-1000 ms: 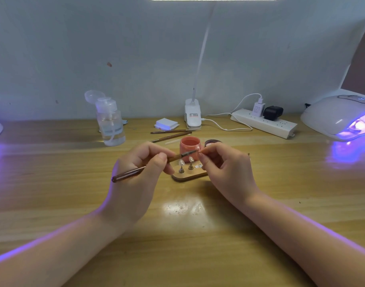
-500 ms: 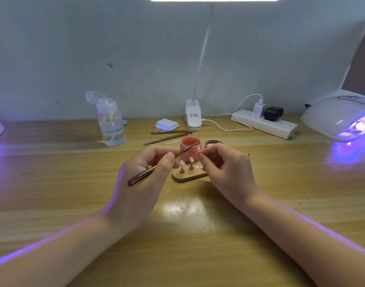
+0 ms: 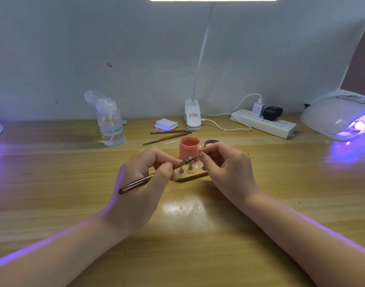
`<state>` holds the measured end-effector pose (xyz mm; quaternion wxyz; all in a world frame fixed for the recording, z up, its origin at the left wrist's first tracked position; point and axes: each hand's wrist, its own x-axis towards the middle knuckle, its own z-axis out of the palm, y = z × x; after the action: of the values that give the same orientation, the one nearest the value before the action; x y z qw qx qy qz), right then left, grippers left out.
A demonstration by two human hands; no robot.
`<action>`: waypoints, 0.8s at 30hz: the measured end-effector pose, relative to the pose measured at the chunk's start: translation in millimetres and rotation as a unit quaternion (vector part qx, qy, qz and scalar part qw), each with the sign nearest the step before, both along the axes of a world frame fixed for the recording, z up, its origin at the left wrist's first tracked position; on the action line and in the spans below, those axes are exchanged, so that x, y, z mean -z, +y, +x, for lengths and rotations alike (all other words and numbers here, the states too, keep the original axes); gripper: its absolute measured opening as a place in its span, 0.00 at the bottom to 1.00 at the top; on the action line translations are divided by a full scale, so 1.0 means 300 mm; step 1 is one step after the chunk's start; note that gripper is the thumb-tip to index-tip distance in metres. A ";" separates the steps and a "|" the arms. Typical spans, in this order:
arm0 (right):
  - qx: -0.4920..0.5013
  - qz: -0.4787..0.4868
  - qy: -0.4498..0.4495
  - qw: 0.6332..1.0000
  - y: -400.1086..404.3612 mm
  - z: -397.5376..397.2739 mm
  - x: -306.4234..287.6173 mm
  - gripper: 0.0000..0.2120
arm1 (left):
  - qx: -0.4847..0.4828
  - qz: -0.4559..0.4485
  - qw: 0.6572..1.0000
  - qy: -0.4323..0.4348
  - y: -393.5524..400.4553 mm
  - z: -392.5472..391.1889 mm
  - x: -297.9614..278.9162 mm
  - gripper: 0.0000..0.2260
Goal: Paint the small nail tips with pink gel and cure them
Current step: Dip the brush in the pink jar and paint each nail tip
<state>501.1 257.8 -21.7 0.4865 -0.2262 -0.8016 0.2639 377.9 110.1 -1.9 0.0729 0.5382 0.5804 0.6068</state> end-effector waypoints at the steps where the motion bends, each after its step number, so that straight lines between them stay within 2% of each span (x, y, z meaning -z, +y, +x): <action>1: -0.001 0.002 0.000 1.000 0.000 0.000 0.000 0.02 | 0.000 0.008 1.000 0.000 -0.001 0.001 -0.003 0.11; 7: -0.012 -0.017 0.002 1.000 0.002 -0.002 0.003 0.02 | -0.016 -0.020 0.999 0.022 0.007 -0.002 -0.004 0.06; 10: -0.011 -0.021 0.005 1.000 0.004 0.000 0.004 0.03 | -0.011 -0.010 1.000 -0.006 0.002 -0.009 0.002 0.09; 12: -0.013 -0.022 0.008 1.000 0.004 0.000 0.005 0.03 | -0.009 0.001 1.000 -0.015 0.004 -0.009 0.000 0.06; 17: -0.018 -0.017 0.003 1.000 0.002 0.000 0.004 0.03 | -0.002 -0.010 1.000 0.011 0.009 -0.003 -0.006 0.07; 21: -0.017 -0.018 0.001 1.000 0.002 0.003 0.000 0.03 | -0.004 -0.012 0.999 -0.033 0.009 -0.017 0.000 0.07; 24: -0.013 -0.010 0.002 1.000 -0.001 0.002 -0.001 0.02 | 0.001 0.004 1.000 -0.021 0.008 -0.011 -0.009 0.06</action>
<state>501.6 257.6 -21.2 0.4824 -0.2204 -0.8008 0.2783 374.4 112.4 0.8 0.0832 0.5263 0.5759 0.6200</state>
